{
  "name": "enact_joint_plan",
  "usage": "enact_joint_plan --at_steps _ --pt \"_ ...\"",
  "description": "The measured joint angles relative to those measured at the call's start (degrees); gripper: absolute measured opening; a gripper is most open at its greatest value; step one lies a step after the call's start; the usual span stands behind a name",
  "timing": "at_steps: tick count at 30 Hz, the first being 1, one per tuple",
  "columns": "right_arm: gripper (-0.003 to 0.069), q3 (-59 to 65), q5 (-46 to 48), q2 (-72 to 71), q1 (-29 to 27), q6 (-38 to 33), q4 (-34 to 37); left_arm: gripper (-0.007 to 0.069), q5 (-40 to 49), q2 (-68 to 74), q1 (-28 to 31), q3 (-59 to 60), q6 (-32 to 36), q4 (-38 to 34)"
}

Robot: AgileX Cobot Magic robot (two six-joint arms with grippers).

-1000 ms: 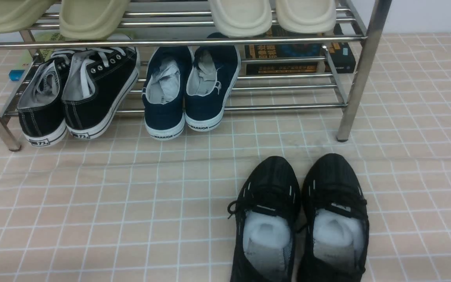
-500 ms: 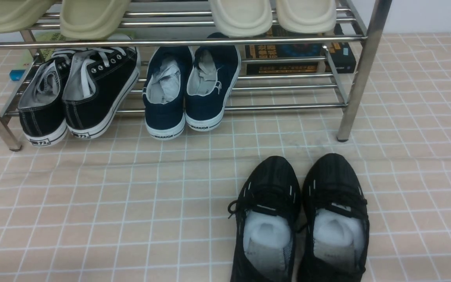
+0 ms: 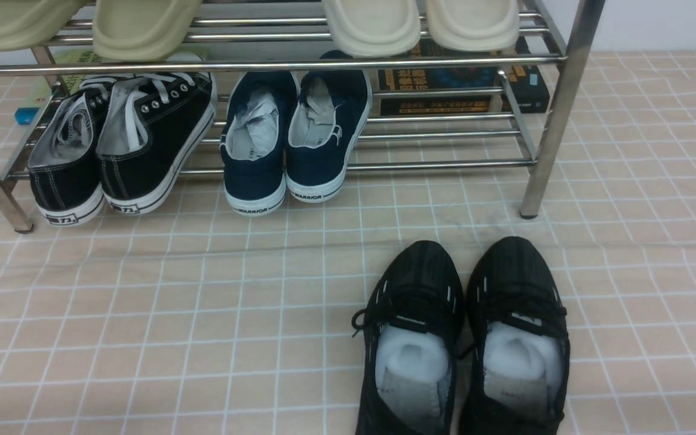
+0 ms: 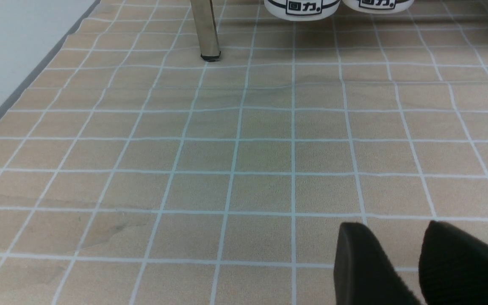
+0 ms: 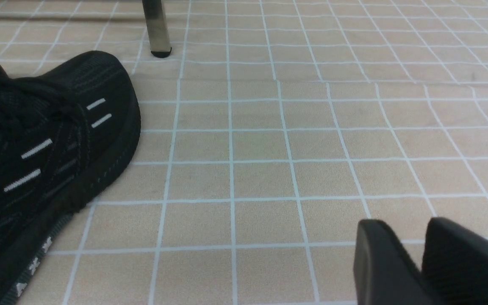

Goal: Take the shoes off the shelf from the light coffee tablecloth by hand.
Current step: 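Grasp the leftmost shoe on the bottom shelf of the shoe rack with the left gripper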

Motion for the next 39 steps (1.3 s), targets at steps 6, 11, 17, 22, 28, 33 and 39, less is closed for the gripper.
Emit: enact_joint_plan --at_steps 6,11,17,22,28,33,39 --pt "0.0190 0.0 0.0 0.0 0.0 0.0 0.0 0.0239 0.1 0.0 0.0 0.0 0.0 2.4" --pt "0.0191 0.0 0.0 0.0 0.0 0.0 -0.1 0.0239 0.3 0.0 0.0 0.0 -1.1 3.7" --pt "0.0195 0.0 0.0 0.0 0.0 0.0 -0.1 0.0239 -1.2 0.0 0.0 0.0 -17.9 -12.1" --pt "0.0203 0.0 0.0 0.0 0.0 0.0 -0.1 0.0239 -2.0 0.0 0.0 0.1 -32.8 -26.0" --pt "0.0211 0.0 0.0 0.0 0.0 0.0 -0.1 0.0239 -10.7 0.0 0.0 0.2 -37.8 -29.0" --pt "0.0218 0.0 0.0 0.0 0.0 0.0 -0.1 0.0239 -20.2 0.0 0.0 0.2 -38.2 -29.8" --pt "0.0224 0.0 0.0 0.0 0.0 0.0 -0.1 0.0239 -36.1 0.0 0.0 0.2 -35.4 -33.0"
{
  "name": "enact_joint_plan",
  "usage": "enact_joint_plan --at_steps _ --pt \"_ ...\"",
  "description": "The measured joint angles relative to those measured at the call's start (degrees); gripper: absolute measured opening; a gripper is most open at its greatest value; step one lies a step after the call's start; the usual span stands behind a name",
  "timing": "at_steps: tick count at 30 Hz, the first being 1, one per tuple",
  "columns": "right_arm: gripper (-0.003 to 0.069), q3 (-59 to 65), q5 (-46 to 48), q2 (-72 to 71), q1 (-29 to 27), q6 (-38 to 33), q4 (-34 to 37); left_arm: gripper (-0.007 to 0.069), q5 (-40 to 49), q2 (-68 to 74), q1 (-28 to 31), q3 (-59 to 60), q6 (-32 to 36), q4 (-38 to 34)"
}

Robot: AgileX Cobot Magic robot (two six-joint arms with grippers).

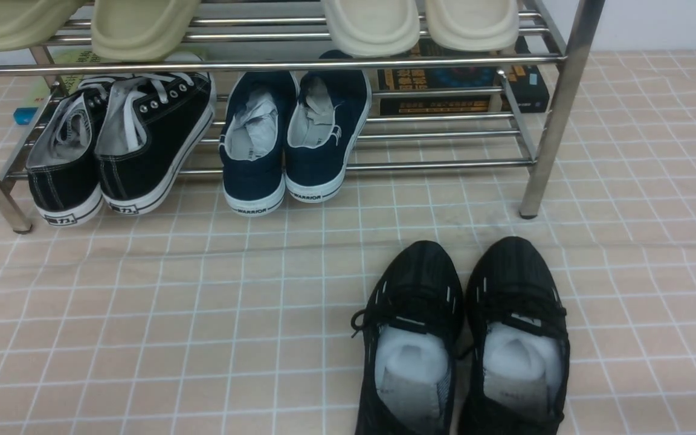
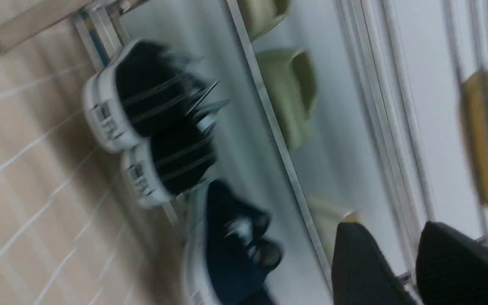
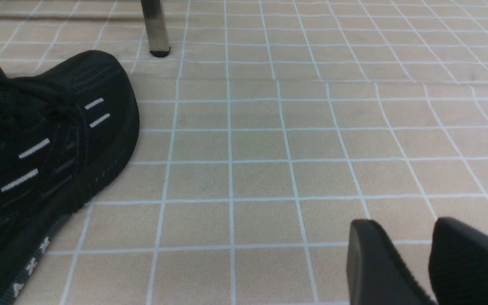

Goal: Take the shoes off the shelf from the light coffee tablecloth by hand.
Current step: 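Grasp the leftmost shoe on the bottom shelf of the shoe rack with the left gripper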

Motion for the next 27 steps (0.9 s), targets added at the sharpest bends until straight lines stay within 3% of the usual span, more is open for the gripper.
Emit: enact_joint_plan --at_steps 2,5,10,14,15,20,21,25,27 --pt "0.0225 0.0 0.0 0.0 0.0 0.0 0.0 0.0236 -6.9 0.0 0.0 -0.2 3.0 -2.5" --pt "0.0229 0.0 0.0 0.0 0.0 0.0 0.0 0.0188 -6.5 0.0 0.0 -3.5 9.2 -5.1" --pt "0.0235 0.0 0.0 0.0 0.0 0.0 0.0 0.0019 7.2 6.0 0.0 -18.9 33.8 -5.9" --pt "0.0237 0.0 0.0 0.0 0.0 0.0 0.0 0.0001 22.4 19.3 0.0 -29.8 45.3 -7.2" --pt "0.0238 0.0 0.0 0.0 0.0 0.0 0.0 0.0001 23.1 21.0 0.0 -30.9 45.7 -7.2" --pt "0.0237 0.0 0.0 0.0 0.0 0.0 0.0 0.0001 46.2 44.8 0.0 -44.9 46.5 -4.5" --pt "0.0237 0.0 0.0 0.0 0.0 0.0 0.0 0.0001 53.5 52.7 0.0 -49.3 46.3 -1.6" --pt "0.0237 0.0 0.0 0.0 0.0 0.0 0.0 0.0001 63.1 65.4 0.0 -58.6 45.5 4.5" --pt "0.0239 0.0 0.0 0.0 0.0 0.0 0.0 0.0001 69.8 74.5 0.0 -67.9 42.5 11.9"
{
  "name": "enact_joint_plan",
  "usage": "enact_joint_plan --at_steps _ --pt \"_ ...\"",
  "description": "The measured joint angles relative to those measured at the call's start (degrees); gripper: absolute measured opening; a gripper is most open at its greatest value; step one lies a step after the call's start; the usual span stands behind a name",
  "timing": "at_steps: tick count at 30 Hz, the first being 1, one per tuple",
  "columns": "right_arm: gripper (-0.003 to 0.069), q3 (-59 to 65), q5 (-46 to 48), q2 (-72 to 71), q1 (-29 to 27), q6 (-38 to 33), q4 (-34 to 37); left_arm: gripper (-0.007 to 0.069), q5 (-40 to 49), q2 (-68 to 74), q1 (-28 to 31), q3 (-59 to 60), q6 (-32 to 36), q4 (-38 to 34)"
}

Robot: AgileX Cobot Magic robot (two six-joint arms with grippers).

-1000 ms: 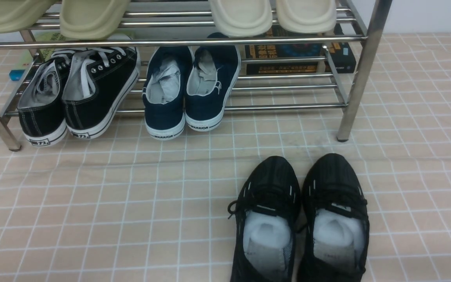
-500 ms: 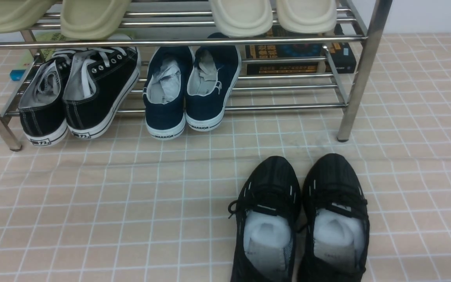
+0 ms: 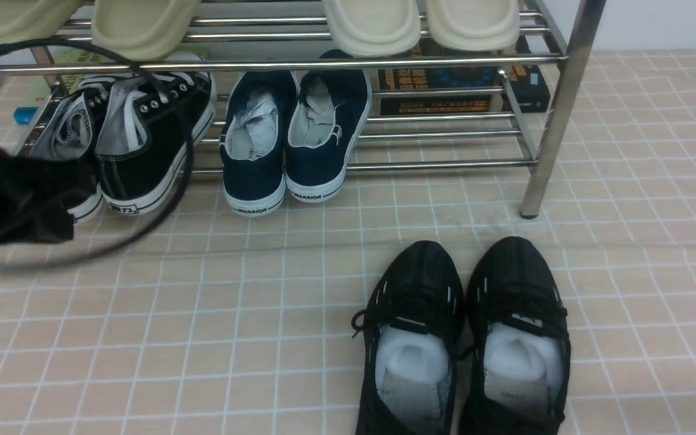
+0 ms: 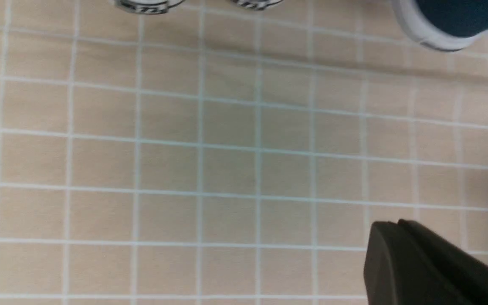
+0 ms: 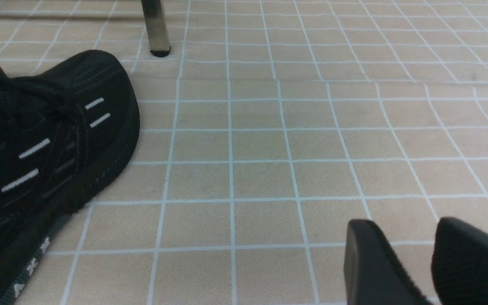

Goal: Take the shoes off the shelf from the light coffee tablecloth by hand.
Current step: 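Grasp the leftmost shoe on the bottom shelf of the shoe rack with the left gripper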

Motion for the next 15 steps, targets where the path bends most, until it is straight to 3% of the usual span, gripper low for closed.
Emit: enact_joint_plan --at_steps 7,15 --pt "0.0239 0.0 0.0 0.0 0.0 0.0 0.0 0.0007 10.3 16.9 0.8 -19.0 -7.7 15.3" --pt "0.0239 0.0 0.0 0.0 0.0 0.0 0.0 0.0012 14.4 27.5 6.2 -31.1 -8.3 10.2"
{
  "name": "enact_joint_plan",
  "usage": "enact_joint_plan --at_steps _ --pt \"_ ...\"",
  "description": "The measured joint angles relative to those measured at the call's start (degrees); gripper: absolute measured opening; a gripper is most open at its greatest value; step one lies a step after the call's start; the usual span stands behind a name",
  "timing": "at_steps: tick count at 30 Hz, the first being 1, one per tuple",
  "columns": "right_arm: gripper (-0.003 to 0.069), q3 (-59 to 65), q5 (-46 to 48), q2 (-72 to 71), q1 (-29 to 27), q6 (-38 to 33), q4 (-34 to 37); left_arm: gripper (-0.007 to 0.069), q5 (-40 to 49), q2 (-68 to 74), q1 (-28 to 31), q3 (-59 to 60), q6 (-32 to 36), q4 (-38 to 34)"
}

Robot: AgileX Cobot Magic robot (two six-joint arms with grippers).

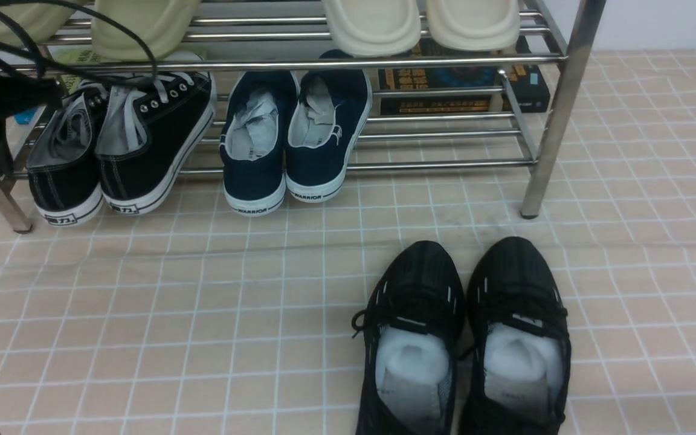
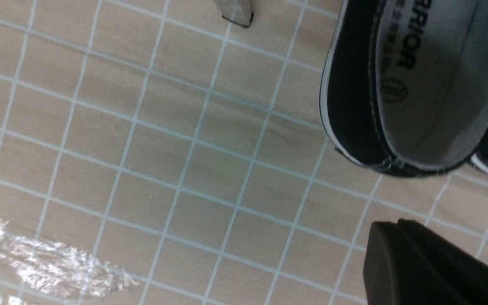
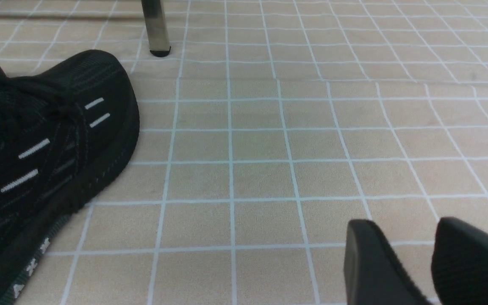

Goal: Take the shoes off the shelf from the light coffee tablecloth by hand.
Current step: 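Grasp the leftmost shoe on the bottom shelf of the shoe rack with the left gripper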

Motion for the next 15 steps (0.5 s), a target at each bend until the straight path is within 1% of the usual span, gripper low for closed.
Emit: enact_joint_plan --at_steps 2,9,12,13,15 --pt "0.0239 0.0 0.0 0.0 0.0 0.0 0.0 0.0015 -0.3 0.5 0.8 -0.6 -0.5 -1.7" --pt "0.0239 0.0 0.0 0.0 0.0 0.0 0.0 0.0045 -5.2 1.2 0.9 -0.8 -1.4 -2.8" --pt "0.0239 0.0 0.0 0.0 0.0 0.0 0.0 0.0079 -6.9 2.1 0.9 -0.8 -1.7 -2.5" --pt "0.0239 0.0 0.0 0.0 0.0 0.0 0.0 0.0111 -7.8 2.8 0.9 -0.8 -1.7 -2.1" --pt "0.0239 0.0 0.0 0.0 0.0 0.0 0.0 0.0140 -8.2 3.5 0.9 -0.8 -1.7 -1.9"
